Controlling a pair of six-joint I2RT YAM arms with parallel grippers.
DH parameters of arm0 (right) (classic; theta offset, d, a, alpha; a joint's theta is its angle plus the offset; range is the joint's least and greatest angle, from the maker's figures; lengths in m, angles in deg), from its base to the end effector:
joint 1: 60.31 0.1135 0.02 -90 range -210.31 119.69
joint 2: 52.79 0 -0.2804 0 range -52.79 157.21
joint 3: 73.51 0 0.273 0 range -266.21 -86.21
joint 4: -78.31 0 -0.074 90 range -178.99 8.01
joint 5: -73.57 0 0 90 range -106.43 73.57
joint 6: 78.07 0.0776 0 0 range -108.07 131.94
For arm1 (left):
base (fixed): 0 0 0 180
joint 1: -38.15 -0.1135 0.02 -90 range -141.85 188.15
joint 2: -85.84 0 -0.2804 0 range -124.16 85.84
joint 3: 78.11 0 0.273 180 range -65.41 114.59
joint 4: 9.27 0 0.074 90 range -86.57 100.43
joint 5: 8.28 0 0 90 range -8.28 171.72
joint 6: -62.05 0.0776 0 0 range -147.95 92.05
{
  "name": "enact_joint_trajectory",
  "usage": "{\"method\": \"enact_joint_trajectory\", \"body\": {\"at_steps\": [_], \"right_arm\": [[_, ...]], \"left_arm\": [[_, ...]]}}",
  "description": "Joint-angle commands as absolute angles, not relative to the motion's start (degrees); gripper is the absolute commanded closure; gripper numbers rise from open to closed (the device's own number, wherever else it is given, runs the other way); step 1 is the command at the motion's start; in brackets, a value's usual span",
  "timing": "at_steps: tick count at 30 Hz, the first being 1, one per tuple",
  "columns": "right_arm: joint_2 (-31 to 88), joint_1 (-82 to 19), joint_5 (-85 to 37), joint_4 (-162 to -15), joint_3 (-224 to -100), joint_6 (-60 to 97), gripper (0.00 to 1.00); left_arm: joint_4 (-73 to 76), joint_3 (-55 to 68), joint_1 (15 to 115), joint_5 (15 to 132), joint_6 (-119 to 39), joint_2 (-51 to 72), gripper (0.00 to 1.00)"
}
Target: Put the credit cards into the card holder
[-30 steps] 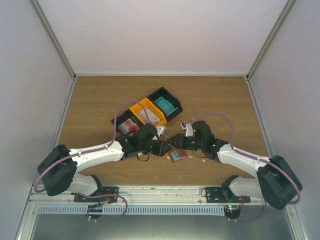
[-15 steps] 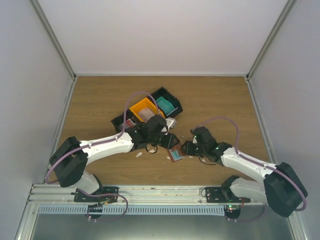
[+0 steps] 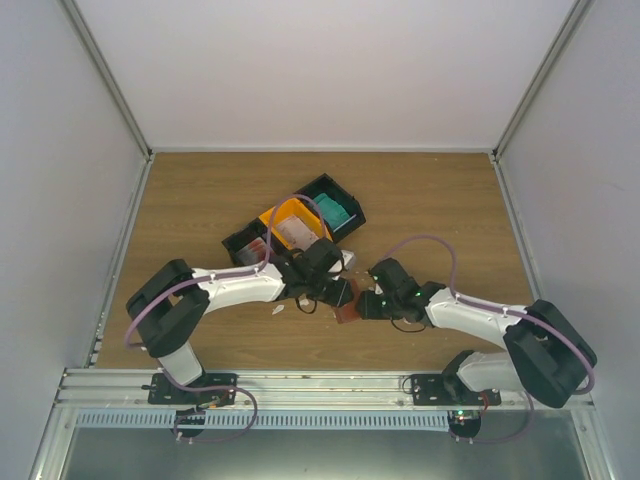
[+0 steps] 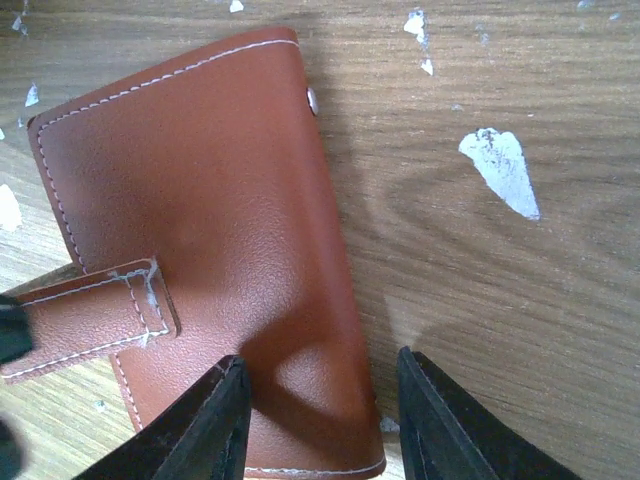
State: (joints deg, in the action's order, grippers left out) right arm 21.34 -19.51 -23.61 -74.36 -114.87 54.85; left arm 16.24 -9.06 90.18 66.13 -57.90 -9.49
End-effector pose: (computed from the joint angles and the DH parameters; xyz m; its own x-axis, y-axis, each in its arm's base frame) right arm 0.1815 0.1695 0.1046 -0.9542 0.0689 -0.2913 -0.0624 0.9059 0.4188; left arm 0.2191 -0.3146 0.1549 -0.8490 0.3063 -0.4305 0.5052 0.7092 -0.4918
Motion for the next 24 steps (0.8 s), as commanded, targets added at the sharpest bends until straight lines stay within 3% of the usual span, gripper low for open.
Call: {"method": "enact_joint_trajectory", "body": {"at_steps": [1,16,24], "right_arm": [[21.06,-19.00,-24.20,-75.00,-113.39,55.81,0.58],[16.51,-26.72,-39.26,-89.60,-107.09,55.31,0.52],[24.15,-30.58,-48.60,-103.01,-103.37,55.76,0.52]], "left_arm": [[13.95,-8.48,90.27,64.15,-57.46,-12.52,0.80],[19.55,-12.81,90.27,74.05,-57.16,-14.16,0.90],[15.99,-18.70,90.18,73.61,-58.82,-13.50,0.94]]}}
